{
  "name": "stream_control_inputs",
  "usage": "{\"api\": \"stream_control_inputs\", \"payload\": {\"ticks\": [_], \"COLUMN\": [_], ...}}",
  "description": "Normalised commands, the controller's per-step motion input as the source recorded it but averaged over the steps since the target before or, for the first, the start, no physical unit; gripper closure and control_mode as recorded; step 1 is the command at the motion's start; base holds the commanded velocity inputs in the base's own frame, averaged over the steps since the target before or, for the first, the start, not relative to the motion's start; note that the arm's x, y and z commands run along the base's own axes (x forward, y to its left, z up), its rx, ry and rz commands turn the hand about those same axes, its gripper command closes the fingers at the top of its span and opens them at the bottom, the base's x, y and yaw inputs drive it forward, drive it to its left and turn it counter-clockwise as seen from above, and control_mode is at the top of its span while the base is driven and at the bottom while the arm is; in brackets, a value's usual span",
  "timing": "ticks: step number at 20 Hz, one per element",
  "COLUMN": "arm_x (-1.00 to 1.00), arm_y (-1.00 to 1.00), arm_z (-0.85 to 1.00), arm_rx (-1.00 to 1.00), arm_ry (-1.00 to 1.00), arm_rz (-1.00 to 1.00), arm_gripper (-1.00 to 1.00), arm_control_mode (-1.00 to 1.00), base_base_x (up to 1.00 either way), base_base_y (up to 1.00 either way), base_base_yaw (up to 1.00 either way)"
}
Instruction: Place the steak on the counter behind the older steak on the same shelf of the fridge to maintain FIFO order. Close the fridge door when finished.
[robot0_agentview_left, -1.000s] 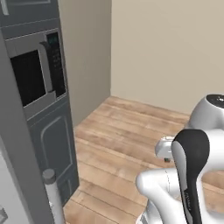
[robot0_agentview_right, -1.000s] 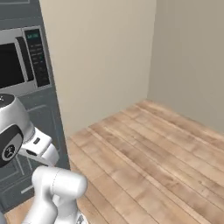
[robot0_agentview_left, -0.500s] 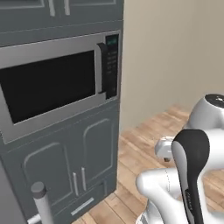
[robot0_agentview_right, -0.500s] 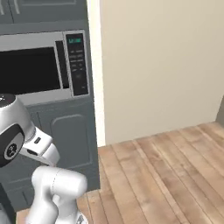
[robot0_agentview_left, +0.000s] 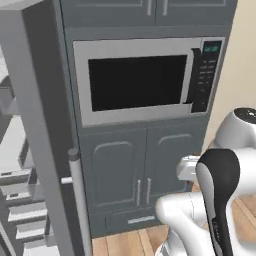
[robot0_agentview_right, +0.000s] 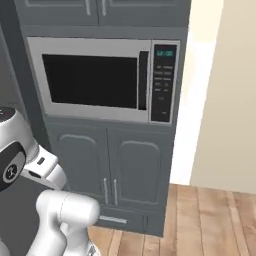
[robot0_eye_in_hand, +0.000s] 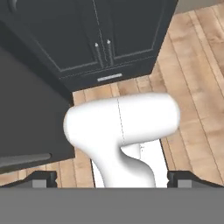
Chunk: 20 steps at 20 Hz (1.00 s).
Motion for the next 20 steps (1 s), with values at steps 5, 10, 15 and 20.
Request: {"api": "stream_control_inputs", "payload": {"ticks": [5, 10, 15, 20], "arm_x": [0.0, 0.0, 0.0, 0.0], "arm_y": [0.0, 0.0, 0.0, 0.0], "arm_z": [0.0, 0.0, 0.0, 0.0], "arm_rx": [0.0, 0.0, 0.0, 0.0], "arm_ry": [0.0, 0.0, 0.0, 0.0], "arm_rz": [0.0, 0.0, 0.0, 0.0], "arm_gripper": [-1.0, -1.0, -1.0, -1.0], "arm_control_mode": [1.0, 1.0, 1.0, 1.0], "base_base_x": [0.56, 0.44, 0.31, 0.17], "base_base_y": [-0.17, -0.12, -0.27, -0.09], "base_base_yaw": [0.66, 0.65, 0.61, 0.58]}}
